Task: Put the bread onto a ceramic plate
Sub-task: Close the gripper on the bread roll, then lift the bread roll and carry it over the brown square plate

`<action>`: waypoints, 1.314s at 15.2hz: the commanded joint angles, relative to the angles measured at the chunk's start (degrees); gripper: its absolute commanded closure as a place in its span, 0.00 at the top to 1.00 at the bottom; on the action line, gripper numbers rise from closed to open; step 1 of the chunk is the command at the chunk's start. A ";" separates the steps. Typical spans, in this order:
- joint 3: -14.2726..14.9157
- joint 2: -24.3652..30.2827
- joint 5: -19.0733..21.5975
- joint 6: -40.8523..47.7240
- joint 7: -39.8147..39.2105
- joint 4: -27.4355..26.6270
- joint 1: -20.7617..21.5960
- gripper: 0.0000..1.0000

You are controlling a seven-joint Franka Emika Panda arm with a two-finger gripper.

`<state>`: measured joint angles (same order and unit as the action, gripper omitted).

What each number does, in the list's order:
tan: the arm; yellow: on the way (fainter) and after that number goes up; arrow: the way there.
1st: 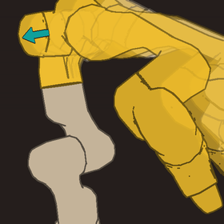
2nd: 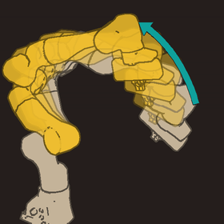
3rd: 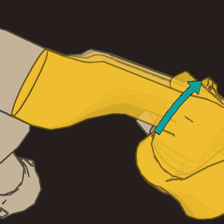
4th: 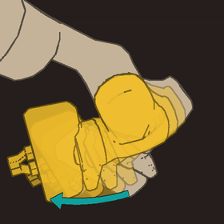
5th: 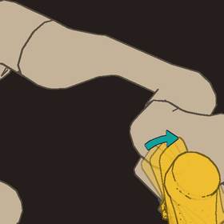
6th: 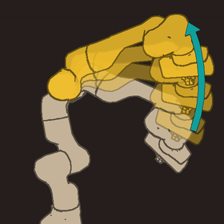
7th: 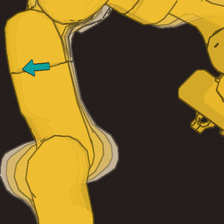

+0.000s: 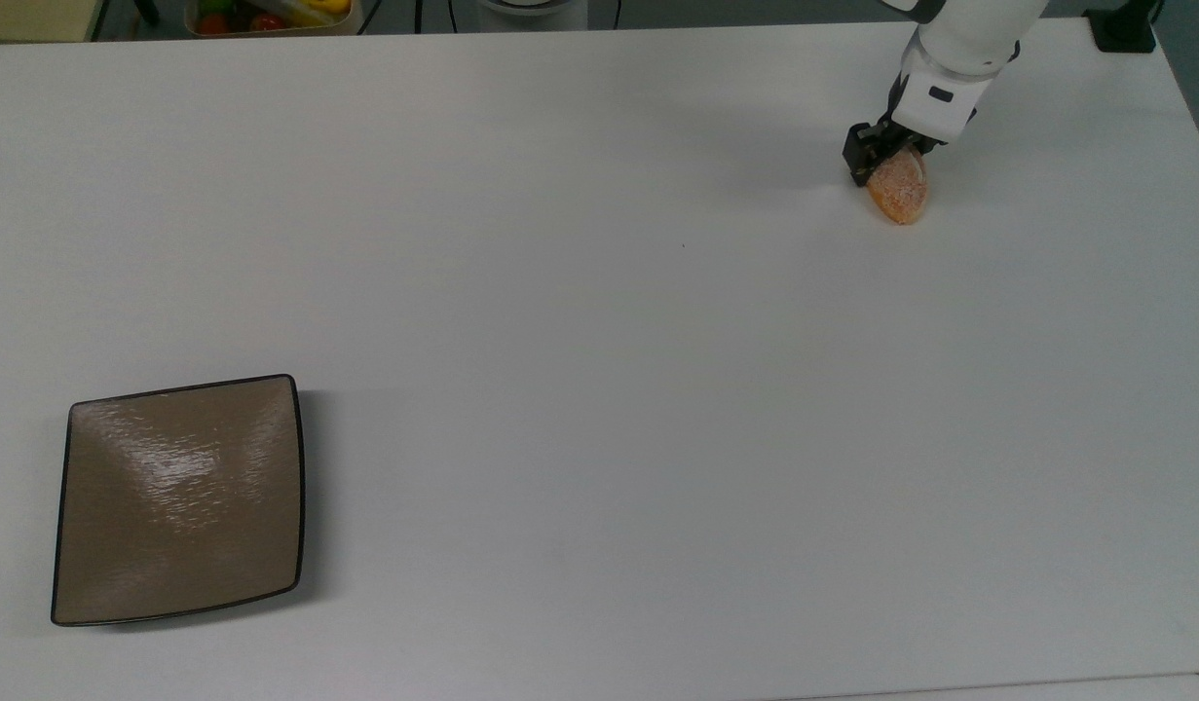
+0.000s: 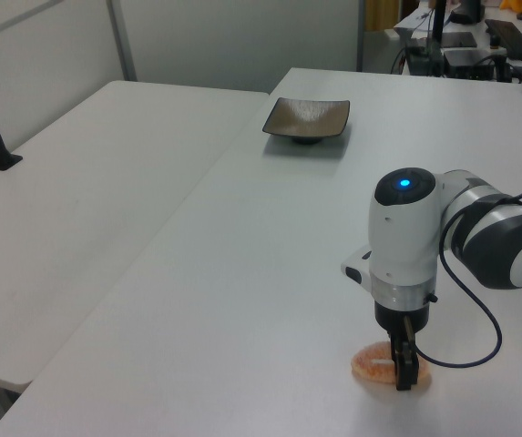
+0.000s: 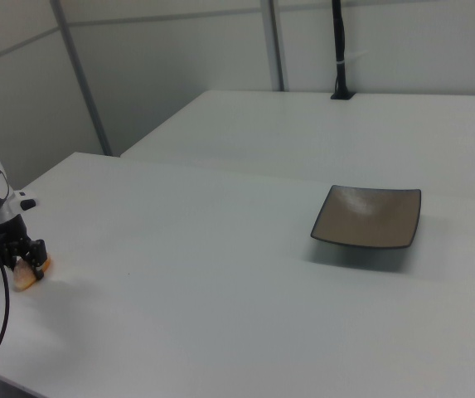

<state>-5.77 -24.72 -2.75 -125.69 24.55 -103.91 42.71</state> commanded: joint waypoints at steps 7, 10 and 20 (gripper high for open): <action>-1.79 7.39 -0.85 5.26 1.55 -0.33 -5.53 0.16; -1.53 13.01 -0.59 7.82 1.29 -0.15 -9.65 0.17; -1.17 24.45 0.03 19.08 -14.86 1.70 -31.52 0.18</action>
<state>-6.52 -2.23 -2.80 -108.62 15.65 -101.47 17.77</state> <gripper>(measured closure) 0.819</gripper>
